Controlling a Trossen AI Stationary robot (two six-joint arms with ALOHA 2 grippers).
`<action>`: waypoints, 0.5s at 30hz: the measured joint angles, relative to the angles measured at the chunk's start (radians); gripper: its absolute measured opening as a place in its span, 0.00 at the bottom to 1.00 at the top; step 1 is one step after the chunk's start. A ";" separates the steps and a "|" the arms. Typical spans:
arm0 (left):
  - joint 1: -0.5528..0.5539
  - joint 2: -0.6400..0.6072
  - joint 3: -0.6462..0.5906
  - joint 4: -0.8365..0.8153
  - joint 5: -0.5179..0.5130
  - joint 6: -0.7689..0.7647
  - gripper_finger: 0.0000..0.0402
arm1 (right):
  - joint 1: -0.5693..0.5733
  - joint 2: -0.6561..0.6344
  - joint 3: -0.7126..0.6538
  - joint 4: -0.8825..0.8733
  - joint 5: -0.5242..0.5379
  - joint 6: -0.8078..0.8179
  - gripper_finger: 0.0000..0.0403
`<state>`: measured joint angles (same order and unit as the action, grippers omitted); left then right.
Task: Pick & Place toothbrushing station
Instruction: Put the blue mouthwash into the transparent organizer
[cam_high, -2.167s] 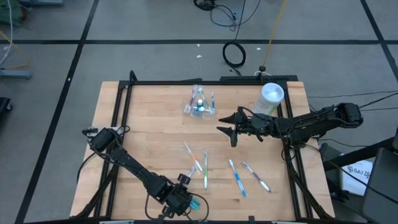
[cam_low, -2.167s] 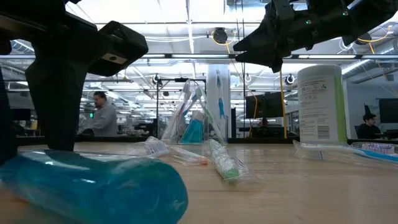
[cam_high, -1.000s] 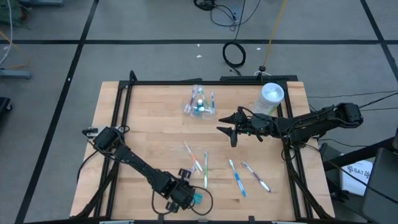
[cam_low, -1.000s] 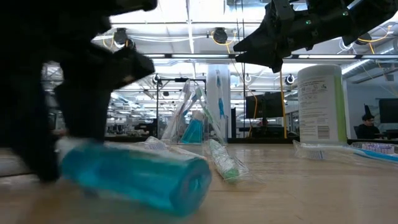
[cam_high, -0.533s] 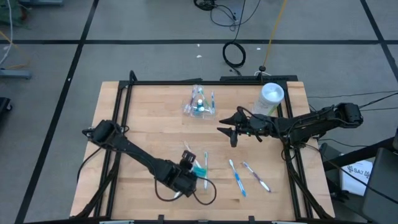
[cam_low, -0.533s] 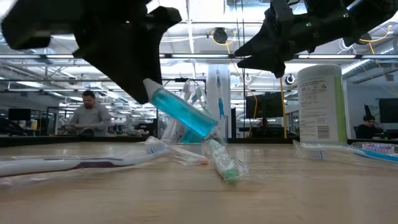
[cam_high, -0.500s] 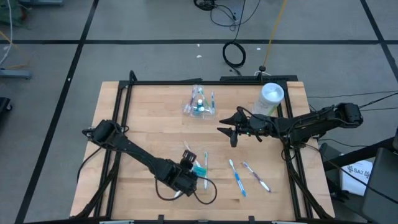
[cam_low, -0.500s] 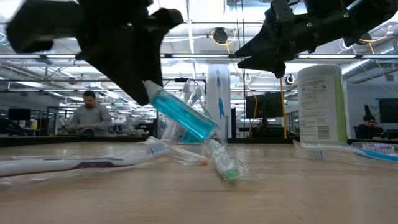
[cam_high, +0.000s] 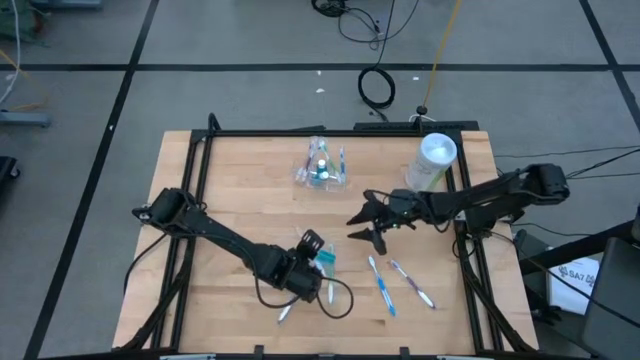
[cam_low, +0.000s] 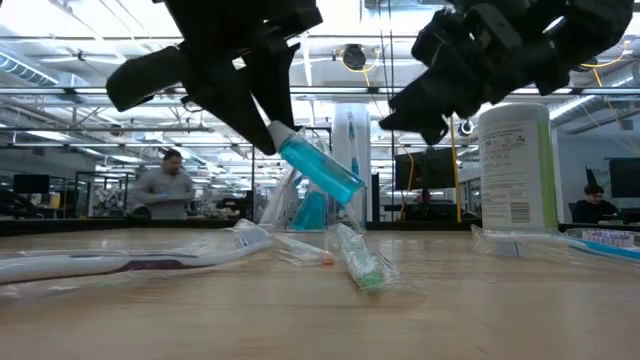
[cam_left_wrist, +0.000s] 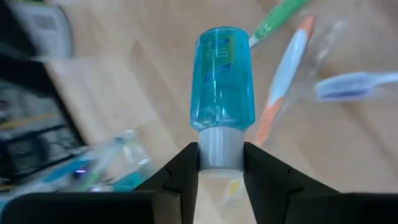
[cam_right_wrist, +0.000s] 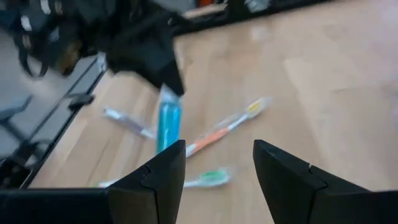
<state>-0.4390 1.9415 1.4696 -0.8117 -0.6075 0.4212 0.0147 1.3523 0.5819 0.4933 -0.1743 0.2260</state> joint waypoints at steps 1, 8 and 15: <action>0.000 0.000 0.000 0.000 -0.017 0.028 0.29 | 0.000 0.022 0.000 0.019 -0.017 0.001 0.45; 0.009 0.000 0.000 0.004 -0.075 0.103 0.29 | -0.021 0.182 0.000 0.251 -0.120 0.002 0.45; 0.009 -0.001 0.000 0.014 -0.109 0.205 0.29 | -0.047 0.233 0.014 0.286 -0.156 0.107 0.45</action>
<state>-0.4301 1.9408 1.4696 -0.7975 -0.7164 0.6261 -0.0325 1.5854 0.5960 0.7794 -0.3304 0.3328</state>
